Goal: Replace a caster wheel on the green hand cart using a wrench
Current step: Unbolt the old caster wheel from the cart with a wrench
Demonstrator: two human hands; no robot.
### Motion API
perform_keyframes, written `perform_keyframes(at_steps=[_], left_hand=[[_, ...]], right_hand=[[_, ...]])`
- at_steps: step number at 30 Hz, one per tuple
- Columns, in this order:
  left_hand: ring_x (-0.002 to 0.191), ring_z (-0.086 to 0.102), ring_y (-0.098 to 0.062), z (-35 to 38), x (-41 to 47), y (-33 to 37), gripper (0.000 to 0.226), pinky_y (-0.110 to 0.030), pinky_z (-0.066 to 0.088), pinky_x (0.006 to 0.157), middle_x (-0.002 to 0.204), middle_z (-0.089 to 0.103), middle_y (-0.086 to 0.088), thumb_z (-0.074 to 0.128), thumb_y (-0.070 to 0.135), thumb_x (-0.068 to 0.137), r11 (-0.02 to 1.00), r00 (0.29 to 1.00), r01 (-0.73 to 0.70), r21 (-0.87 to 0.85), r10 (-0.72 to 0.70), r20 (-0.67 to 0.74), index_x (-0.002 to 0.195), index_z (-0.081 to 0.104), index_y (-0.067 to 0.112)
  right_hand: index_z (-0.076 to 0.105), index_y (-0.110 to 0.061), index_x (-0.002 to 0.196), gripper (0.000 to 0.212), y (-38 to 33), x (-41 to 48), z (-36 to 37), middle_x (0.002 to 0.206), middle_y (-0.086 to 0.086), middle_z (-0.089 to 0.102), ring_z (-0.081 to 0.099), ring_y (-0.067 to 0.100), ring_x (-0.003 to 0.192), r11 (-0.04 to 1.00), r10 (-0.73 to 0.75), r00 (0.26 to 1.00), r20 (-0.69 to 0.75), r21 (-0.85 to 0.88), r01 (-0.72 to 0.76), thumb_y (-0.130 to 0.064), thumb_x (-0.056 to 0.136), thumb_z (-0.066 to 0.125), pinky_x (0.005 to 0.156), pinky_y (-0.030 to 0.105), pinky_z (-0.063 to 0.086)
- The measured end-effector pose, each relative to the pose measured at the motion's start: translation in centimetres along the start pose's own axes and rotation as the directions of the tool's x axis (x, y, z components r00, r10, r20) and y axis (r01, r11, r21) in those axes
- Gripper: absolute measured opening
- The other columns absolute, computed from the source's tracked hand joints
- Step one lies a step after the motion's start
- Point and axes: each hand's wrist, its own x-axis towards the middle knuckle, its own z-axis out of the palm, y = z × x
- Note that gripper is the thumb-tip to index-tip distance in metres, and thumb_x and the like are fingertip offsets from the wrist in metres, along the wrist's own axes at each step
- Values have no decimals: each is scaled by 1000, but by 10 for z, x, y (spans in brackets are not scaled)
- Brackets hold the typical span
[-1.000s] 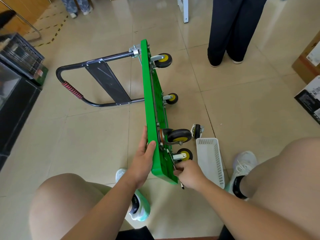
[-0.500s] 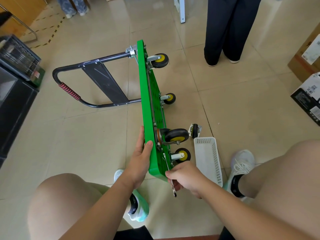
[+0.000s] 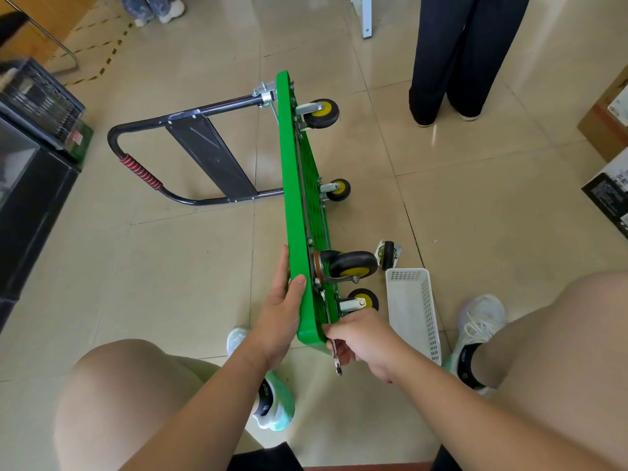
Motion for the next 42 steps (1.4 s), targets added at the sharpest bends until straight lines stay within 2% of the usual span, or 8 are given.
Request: perform_keyframes(at_steps=[4, 9, 15, 18, 23, 32, 38, 42], left_hand=[[126, 65, -8, -1, 0, -1, 59, -30, 58, 97, 131, 62, 39, 40, 27, 113, 1000, 1000, -6, 17, 5, 10, 129, 30, 84], [126, 66, -12, -2, 0, -2, 60, -42, 56, 103, 132, 62, 37, 42, 31, 113, 1000, 1000, 2, 20, -2, 14, 126, 31, 88], [129, 64, -13, -1, -1, 0, 59, -45, 55, 107, 137, 61, 34, 41, 29, 113, 1000, 1000, 3, -2, -3, 18, 135, 26, 82], [128, 65, -16, 0, -1, 2, 59, -49, 54, 107, 136, 61, 34, 41, 29, 113, 1000, 1000, -4, 3, 4, 23, 136, 24, 81], [129, 65, -21, 0, -2, 1, 60, -54, 51, 110, 139, 62, 28, 42, 29, 113, 1000, 1000, -6, -4, 6, 21, 142, 22, 77], [130, 64, -21, 0, -3, 2, 59, -55, 49, 112, 139, 62, 27, 43, 30, 113, 1000, 1000, -5, -15, 6, 28, 138, 25, 81], [129, 64, -17, -2, -3, 0, 59, -53, 49, 112, 139, 61, 29, 44, 31, 112, 1000, 999, -23, -19, 24, 32, 137, 26, 81], [131, 63, -19, -2, -2, -1, 56, -52, 48, 113, 142, 61, 26, 50, 40, 103, 999, 999, -33, -24, 33, 36, 131, 31, 85]], right_hand=[[73, 0, 96, 25, 6, 7, -1, 87, 14, 76, 70, 23, 74, 998, 50, 998, -38, -33, -51, -18, 81, 79, 74, 33, 54], [75, -22, 88, 5, 22, 18, 0, 86, 2, 75, 71, 25, 87, 969, 14, 998, -62, -246, -29, -19, 84, 76, 88, 45, 60], [75, -14, 118, 25, 30, 25, -9, 110, 3, 74, 67, 21, 103, 894, -144, 988, -50, -435, 108, -17, 95, 68, 98, 36, 52], [75, -17, 117, 23, 30, 19, -11, 109, -1, 74, 67, 16, 101, 896, -151, 988, -44, -428, 118, -19, 96, 67, 94, 32, 53], [78, -24, 107, 16, 34, 6, -15, 84, -14, 69, 59, -1, 79, 905, -141, 988, -59, -413, 105, -26, 96, 67, 61, 13, 39], [80, -24, 78, 19, 28, -10, -9, 80, -2, 77, 71, 16, 80, 962, -119, 991, -52, -252, 103, -35, 91, 71, 71, 25, 51], [79, -26, 71, 23, 23, -11, -3, 71, 2, 72, 65, 13, 67, 982, -151, 989, 10, -115, 151, -36, 91, 71, 79, 39, 57], [81, -22, 80, 25, 21, -13, 1, 74, 1, 74, 63, 6, 60, 990, -140, 990, 22, -10, 140, -40, 93, 68, 67, 25, 51]])
